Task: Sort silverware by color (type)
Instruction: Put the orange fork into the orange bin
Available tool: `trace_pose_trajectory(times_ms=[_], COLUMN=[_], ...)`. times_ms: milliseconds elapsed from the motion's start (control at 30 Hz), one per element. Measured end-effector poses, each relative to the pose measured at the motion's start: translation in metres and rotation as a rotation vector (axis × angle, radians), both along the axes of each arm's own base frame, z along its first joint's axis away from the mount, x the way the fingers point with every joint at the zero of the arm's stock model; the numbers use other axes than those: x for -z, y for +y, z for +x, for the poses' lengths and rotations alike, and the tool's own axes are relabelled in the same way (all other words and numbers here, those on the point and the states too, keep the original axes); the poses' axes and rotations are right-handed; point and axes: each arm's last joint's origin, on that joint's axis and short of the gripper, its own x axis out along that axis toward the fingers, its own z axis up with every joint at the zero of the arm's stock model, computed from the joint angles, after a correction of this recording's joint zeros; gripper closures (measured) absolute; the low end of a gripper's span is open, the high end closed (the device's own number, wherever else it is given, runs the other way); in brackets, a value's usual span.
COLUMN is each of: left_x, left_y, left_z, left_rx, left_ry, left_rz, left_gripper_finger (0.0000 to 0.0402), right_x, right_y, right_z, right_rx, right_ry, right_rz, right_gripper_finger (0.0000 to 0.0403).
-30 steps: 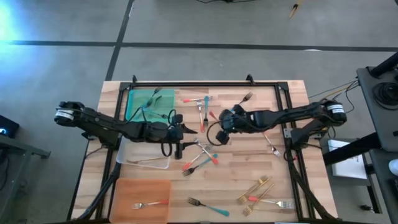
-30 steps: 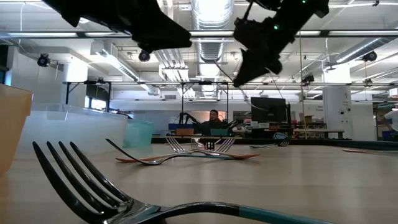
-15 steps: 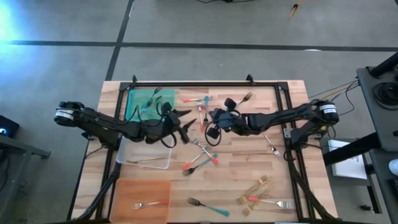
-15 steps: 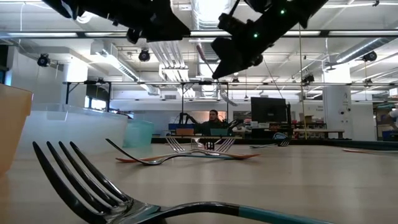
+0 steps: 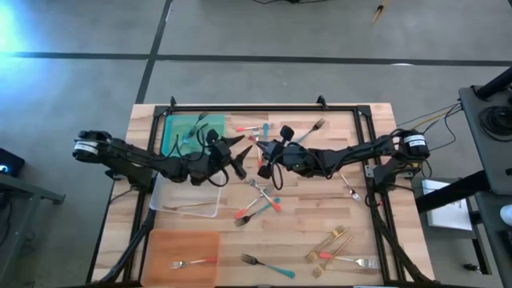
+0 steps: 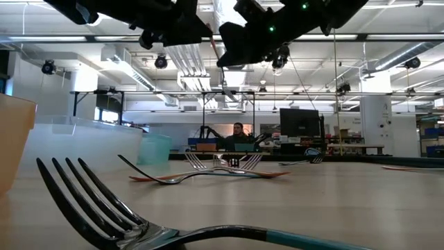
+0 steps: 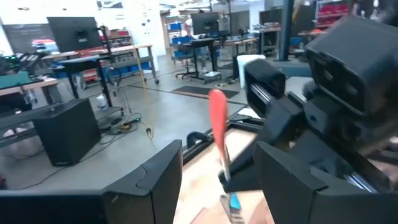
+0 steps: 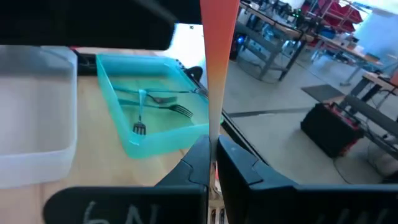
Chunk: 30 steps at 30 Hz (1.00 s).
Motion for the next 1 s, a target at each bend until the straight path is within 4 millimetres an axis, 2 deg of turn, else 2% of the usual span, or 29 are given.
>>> trace_pose_trajectory(times_ms=[333, 600, 1000], left_x=[-0.007, -0.011, -0.012], left_y=[0.003, 0.002, 0.003], left_z=[0.0, 0.001, 0.001], left_rx=[-0.008, 0.064, 0.065], left_ry=[-0.077, -0.122, -0.138], left_rz=[-0.007, -0.006, -0.006], left_gripper_finger=[0.0234, 0.0288, 0.0368], right_x=[-0.008, -0.01, -0.011], right_y=[0.012, 0.013, 0.012], right_z=[0.002, 0.002, 0.002], right_rx=[-0.037, -0.044, -0.043], right_ry=[-0.066, -0.081, -0.092], right_rz=[-0.032, -0.042, -0.046], right_gripper_finger=[0.0394, 0.0394, 0.0394])
